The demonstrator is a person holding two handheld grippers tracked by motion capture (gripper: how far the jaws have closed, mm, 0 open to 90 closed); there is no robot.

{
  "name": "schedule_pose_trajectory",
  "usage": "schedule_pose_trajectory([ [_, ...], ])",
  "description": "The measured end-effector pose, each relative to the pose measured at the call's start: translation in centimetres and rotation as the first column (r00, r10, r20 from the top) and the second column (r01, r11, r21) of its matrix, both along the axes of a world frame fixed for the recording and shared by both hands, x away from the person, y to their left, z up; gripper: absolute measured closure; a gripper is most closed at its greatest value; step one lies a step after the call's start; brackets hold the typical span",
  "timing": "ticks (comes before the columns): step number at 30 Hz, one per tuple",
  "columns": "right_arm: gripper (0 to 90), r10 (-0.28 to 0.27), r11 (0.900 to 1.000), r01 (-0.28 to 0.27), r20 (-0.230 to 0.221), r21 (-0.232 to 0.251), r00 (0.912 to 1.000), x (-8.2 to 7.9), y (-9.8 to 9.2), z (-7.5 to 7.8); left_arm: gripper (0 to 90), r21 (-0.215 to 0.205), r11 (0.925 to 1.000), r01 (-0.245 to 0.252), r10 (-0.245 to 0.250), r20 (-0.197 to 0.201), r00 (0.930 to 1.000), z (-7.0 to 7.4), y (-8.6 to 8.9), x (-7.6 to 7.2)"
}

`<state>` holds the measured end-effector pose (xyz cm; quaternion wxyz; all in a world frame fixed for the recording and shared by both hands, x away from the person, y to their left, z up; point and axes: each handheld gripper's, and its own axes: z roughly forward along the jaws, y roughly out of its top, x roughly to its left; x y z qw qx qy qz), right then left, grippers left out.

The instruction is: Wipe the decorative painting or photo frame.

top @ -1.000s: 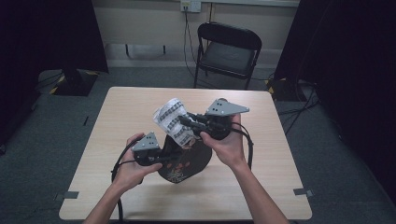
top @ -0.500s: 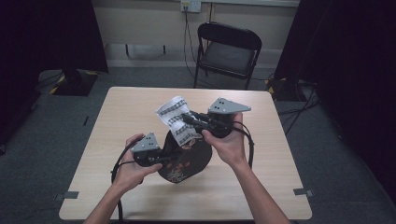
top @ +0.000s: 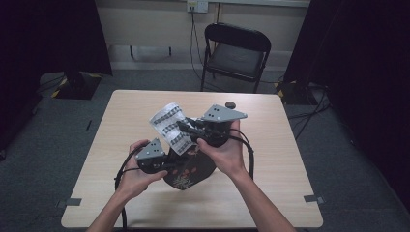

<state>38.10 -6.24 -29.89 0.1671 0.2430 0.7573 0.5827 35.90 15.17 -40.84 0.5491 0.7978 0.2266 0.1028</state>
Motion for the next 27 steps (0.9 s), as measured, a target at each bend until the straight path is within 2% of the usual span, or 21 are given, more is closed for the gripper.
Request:
schedule_pose_trajectory([
  [3,79.2,-0.023,1.000,0.023,-0.014,0.004,0.9996,0.5,-0.5,0.0,78.8,0.001,1.0000,0.000,0.000,0.001,1.0000,0.0,-0.1,0.0],
  [9,79.3,-0.069,0.997,0.069,-0.018,-0.022,0.9975,1.2,-1.4,0.0,78.8,0.002,1.0000,-0.001,0.001,0.000,1.0000,0.0,0.0,0.0],
  [21,79.2,0.023,1.000,-0.023,-0.009,0.011,0.9997,0.5,-0.3,0.0,78.8,0.009,0.9999,0.009,-0.009,0.001,1.0000,0.1,0.2,0.0],
  [23,79.2,0.023,1.000,-0.023,0.008,0.010,0.9997,0.4,-0.1,-0.1,78.8,0.008,0.9999,0.009,-0.009,0.002,1.0000,0.0,0.2,0.0],
  [25,79.2,0.032,0.999,-0.032,0.000,0.021,0.9995,0.6,-0.5,-0.2,78.9,0.002,1.0000,0.009,-0.009,0.001,1.0000,0.0,0.2,0.0],
  [27,79.3,0.018,0.999,-0.017,-0.006,0.027,0.9998,0.9,-1.0,-0.3,79.0,-0.004,1.0000,0.008,-0.008,-0.005,1.0000,0.0,0.3,0.0],
])
